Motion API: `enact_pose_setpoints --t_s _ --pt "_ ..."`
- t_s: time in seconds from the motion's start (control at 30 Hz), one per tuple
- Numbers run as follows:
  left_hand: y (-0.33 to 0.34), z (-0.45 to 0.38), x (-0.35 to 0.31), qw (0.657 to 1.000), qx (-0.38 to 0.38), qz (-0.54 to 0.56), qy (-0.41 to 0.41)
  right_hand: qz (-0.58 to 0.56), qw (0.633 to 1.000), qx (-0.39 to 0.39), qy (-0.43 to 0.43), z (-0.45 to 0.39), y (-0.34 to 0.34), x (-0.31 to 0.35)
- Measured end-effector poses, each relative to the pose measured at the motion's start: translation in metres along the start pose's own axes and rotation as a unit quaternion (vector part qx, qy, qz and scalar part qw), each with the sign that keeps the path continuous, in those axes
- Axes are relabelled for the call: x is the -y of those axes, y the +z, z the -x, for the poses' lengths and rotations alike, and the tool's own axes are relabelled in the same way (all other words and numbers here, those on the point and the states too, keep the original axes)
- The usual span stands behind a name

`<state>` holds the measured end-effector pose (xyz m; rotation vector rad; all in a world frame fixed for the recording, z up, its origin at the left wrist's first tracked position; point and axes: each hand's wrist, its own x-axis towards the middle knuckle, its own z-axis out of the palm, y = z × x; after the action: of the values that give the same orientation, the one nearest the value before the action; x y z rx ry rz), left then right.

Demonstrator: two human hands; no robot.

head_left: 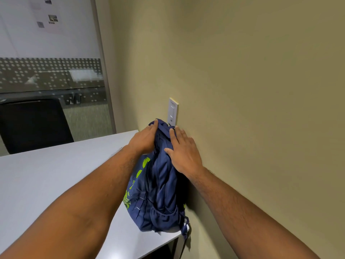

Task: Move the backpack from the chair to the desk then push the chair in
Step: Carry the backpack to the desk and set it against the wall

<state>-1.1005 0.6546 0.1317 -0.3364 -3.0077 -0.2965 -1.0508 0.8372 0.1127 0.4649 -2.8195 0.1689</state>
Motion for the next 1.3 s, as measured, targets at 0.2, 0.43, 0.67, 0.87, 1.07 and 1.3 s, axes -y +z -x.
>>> enact_pose_setpoints --t_s 0.2,0.43,0.67,0.87,1.07,1.3 --pt "0.004 0.037 0.017 1.0 0.002 -0.011 -0.001 0.045 0.998 0.012 0.039 0.021 -0.004 0.011" --pt "0.018 0.095 0.016 0.999 -0.043 -0.009 0.009 0.043 0.995 0.018 0.084 0.072 -0.01 0.023" --pt "0.049 0.164 -0.014 0.996 -0.079 0.025 0.035 0.058 0.991 0.017 0.119 0.148 -0.01 0.025" --pt "0.057 0.219 -0.047 0.995 -0.078 0.035 0.051 0.054 0.988 0.019 0.142 0.213 -0.022 0.034" --pt "0.055 0.283 -0.084 0.995 -0.077 0.017 0.06 0.06 0.986 0.016 0.157 0.284 -0.047 0.044" --pt "0.045 0.387 -0.142 0.993 -0.085 0.03 0.072 0.05 0.984 -0.003 0.171 0.399 -0.088 0.062"
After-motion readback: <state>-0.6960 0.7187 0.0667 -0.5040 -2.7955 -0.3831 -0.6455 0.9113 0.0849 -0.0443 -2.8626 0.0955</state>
